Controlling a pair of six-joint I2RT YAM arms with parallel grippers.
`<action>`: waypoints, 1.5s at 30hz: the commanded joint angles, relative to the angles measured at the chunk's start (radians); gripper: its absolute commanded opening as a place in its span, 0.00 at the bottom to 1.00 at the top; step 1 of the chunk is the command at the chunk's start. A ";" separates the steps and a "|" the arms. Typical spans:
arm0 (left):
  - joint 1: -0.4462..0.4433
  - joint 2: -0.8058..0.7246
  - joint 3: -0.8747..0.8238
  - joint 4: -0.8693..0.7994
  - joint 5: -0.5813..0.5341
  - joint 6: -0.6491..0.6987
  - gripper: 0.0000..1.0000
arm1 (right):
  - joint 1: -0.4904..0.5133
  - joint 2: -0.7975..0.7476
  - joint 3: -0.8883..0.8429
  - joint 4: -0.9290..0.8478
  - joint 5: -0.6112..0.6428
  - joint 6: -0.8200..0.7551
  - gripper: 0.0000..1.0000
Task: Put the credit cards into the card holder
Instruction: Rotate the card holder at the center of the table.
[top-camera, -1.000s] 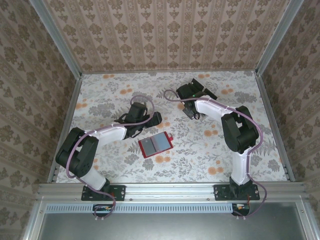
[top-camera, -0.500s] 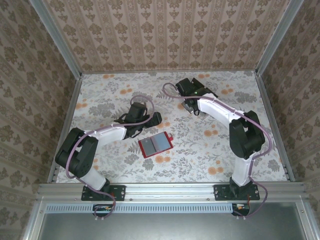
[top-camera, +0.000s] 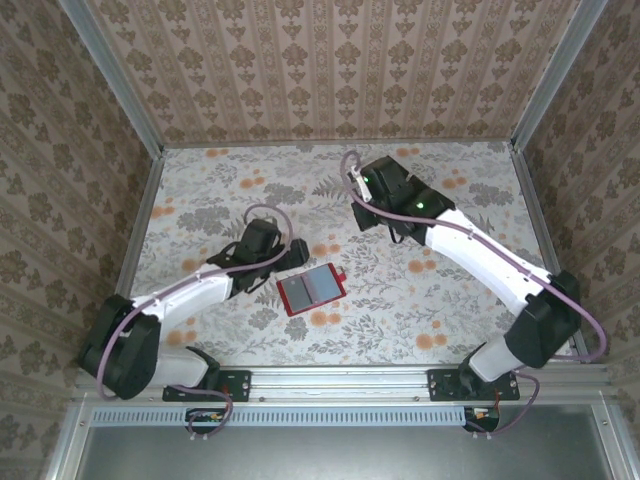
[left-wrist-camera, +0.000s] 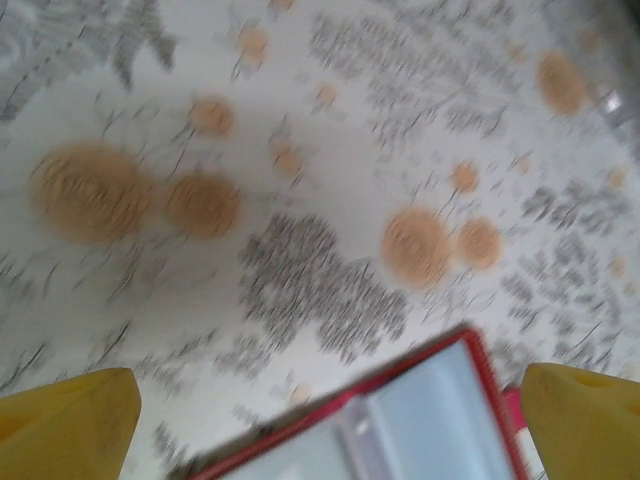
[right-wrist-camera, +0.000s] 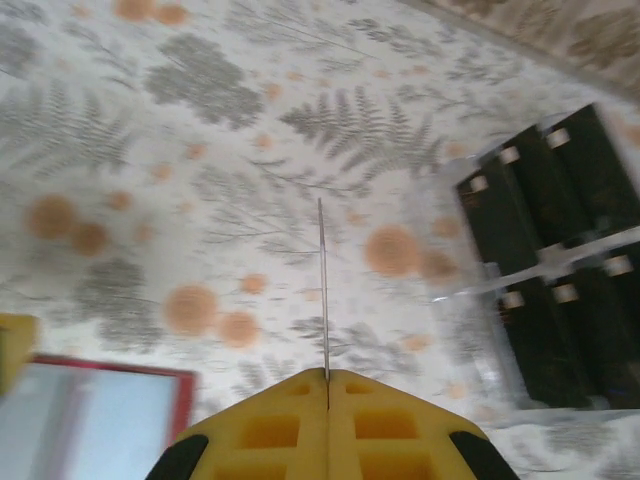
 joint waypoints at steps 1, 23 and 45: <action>-0.056 -0.065 -0.041 -0.127 -0.088 -0.023 1.00 | 0.000 -0.055 -0.113 0.128 -0.237 0.193 0.00; -0.385 0.021 -0.113 -0.229 -0.414 -0.257 1.00 | 0.032 -0.123 -0.472 0.443 -0.435 0.447 0.00; -0.257 0.139 -0.045 -0.322 -0.414 -0.173 1.00 | 0.049 -0.105 -0.558 0.582 -0.476 0.542 0.00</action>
